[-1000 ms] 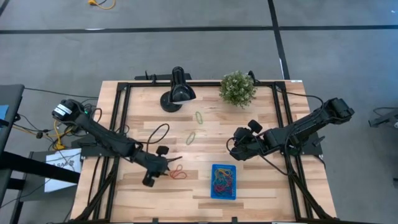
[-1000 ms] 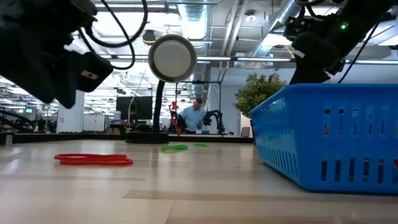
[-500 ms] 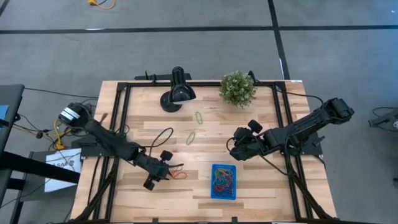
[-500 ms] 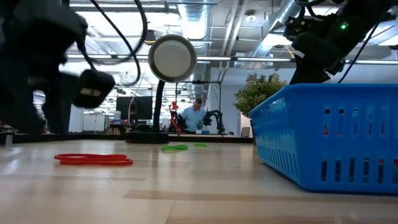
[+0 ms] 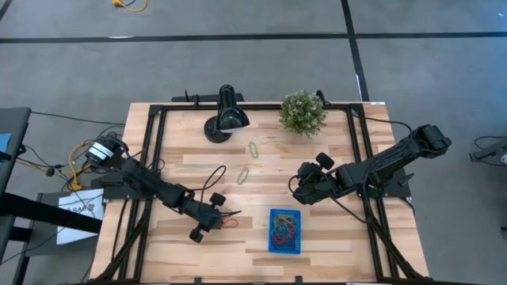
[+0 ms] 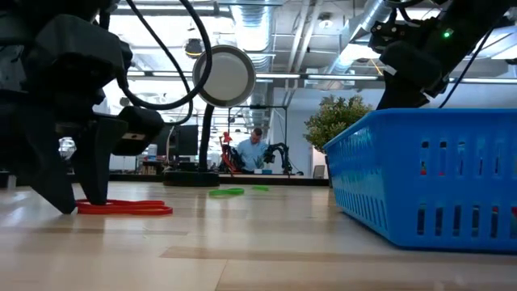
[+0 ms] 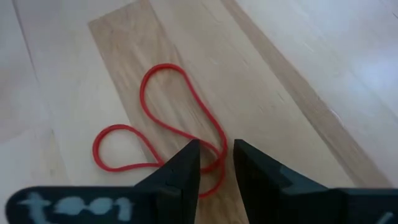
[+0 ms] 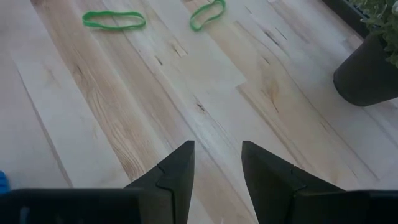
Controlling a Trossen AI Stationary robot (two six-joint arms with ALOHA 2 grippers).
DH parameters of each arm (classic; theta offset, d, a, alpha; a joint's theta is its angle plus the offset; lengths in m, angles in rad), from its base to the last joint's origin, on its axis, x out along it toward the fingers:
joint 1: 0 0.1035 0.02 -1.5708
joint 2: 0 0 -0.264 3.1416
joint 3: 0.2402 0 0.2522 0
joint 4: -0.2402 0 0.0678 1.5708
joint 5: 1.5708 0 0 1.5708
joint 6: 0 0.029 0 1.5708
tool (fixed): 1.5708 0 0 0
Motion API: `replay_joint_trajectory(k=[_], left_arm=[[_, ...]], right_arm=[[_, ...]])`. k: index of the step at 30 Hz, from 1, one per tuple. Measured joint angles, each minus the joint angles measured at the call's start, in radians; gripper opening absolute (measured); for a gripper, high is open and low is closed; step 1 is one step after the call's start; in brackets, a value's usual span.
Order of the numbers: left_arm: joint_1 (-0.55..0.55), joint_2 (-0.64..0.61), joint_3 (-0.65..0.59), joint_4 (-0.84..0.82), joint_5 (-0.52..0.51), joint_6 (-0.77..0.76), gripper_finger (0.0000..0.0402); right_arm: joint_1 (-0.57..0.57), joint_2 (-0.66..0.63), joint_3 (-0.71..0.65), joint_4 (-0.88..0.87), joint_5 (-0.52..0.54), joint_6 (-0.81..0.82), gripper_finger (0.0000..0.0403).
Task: Pick and place items into bin
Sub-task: Put the red rubber band into the blue bin
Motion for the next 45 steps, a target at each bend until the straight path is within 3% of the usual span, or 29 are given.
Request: replay_joint_trajectory(k=[5,11,16,25,34,39,45], left_arm=[[0.000,0.000,0.000,-0.002,-0.014,-0.022,0.0071],[0.024,0.000,0.000,-0.003,-0.040,0.035,0.0006],[0.047,-0.002,0.000,0.102,-0.083,0.068,0.0002],[0.057,-0.048,0.221,0.139,-0.072,0.246,0.0000],[0.062,-0.064,0.497,0.045,0.081,0.311,0.0000],[0.070,-0.060,0.519,0.056,0.081,0.242,0.0000],[0.071,0.085,0.525,0.265,0.144,0.255,0.0000]], right_arm=[[0.000,0.000,0.000,0.000,0.000,0.000,0.0129],[0.000,0.000,0.000,0.000,0.000,0.000,0.0129],[0.000,0.000,0.000,0.000,0.000,0.000,0.0129],[0.000,0.000,0.001,0.018,0.000,0.000,0.0129],[0.000,0.000,0.001,0.018,0.000,0.000,0.0129],[0.000,0.000,0.001,0.013,0.000,0.000,0.0129],[0.001,0.000,0.000,-0.032,0.000,0.028,0.0129]])
